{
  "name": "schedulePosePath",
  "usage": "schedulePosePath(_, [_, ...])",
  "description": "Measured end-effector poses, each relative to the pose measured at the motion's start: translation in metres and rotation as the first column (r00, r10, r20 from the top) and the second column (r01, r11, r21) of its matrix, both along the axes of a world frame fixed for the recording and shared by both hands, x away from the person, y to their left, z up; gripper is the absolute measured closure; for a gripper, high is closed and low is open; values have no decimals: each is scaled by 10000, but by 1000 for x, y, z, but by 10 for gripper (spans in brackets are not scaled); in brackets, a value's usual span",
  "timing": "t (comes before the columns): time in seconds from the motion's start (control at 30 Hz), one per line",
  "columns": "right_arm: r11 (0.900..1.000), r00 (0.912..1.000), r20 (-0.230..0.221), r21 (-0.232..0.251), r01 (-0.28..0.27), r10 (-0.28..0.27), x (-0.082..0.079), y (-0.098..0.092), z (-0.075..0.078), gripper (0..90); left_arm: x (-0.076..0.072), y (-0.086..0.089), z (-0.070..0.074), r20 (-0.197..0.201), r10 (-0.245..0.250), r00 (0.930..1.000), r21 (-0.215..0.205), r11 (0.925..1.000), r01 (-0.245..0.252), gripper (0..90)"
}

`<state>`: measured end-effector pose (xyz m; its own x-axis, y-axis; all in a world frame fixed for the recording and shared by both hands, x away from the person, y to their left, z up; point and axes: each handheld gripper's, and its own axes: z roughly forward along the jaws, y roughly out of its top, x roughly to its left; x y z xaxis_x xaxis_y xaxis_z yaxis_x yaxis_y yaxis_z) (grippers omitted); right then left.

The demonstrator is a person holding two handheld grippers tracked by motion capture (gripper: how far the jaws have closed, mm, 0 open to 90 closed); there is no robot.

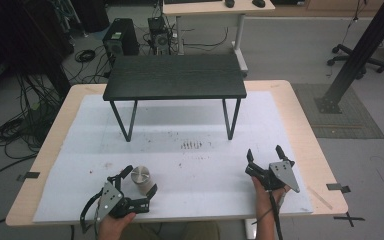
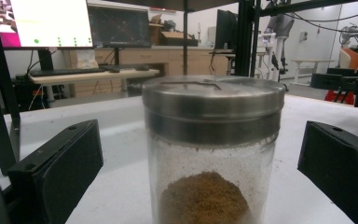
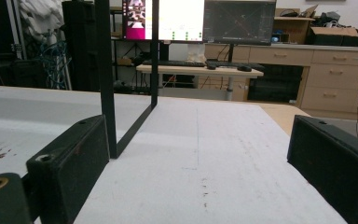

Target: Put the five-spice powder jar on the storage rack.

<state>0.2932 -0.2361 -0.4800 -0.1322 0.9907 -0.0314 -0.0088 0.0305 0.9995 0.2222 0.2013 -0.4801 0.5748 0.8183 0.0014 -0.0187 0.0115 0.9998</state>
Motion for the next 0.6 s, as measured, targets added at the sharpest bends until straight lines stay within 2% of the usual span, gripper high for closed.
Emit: schedulePosePath(0.6, [10000, 10000, -20, 10, -6, 6, 0, 0, 0, 57, 0, 0, 0, -42, -27, 10000, -15, 10000, 27, 4])
